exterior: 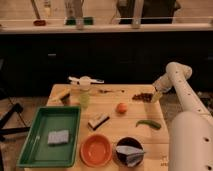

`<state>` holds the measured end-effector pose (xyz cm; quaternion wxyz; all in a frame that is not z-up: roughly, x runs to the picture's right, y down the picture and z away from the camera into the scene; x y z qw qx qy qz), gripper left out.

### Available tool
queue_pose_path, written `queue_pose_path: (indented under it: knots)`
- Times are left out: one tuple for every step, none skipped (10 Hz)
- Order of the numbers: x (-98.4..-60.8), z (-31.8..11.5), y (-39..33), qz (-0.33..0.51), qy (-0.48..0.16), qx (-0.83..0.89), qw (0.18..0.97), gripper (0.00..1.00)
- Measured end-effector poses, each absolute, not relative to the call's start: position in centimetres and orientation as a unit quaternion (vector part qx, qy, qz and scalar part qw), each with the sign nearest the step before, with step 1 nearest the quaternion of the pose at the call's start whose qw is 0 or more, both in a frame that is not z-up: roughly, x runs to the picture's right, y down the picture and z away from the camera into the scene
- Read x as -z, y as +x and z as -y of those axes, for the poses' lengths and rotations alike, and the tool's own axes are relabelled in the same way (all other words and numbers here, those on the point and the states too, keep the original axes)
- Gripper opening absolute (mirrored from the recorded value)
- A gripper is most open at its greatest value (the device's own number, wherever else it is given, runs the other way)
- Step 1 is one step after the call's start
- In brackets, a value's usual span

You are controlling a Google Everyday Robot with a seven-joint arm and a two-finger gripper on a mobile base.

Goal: Place grapes in red bowl

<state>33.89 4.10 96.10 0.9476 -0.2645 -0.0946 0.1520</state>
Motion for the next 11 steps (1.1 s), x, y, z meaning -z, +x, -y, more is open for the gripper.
queue_pose_path:
  knots:
    - [-96.2, -4.0, 33.5, 0.096, -0.265, -0.149, 0.948, 0.80]
    - [-96.2, -4.0, 33.7, 0.095, -0.265, -0.149, 0.948, 0.80]
    - [-96.2, -4.0, 33.8, 0.094, -0.265, -0.149, 0.948, 0.80]
    - [-96.2, -4.0, 33.8, 0.094, -0.265, -0.149, 0.948, 0.80]
    - [-96.2, -4.0, 33.7, 0.094, -0.265, -0.148, 0.948, 0.80]
    - [-96.1, -4.0, 33.6, 0.097, -0.264, -0.149, 0.948, 0.80]
    - [-96.3, -4.5, 33.8, 0.100, -0.266, -0.152, 0.947, 0.80]
    - [-96.3, -4.9, 34.2, 0.103, -0.268, -0.156, 0.945, 0.80]
    - [-96.4, -5.1, 34.3, 0.106, -0.270, -0.157, 0.944, 0.80]
    - [-96.3, -5.3, 34.2, 0.110, -0.273, -0.158, 0.943, 0.80]
    - [-96.3, -5.5, 34.5, 0.113, -0.275, -0.159, 0.942, 0.80]
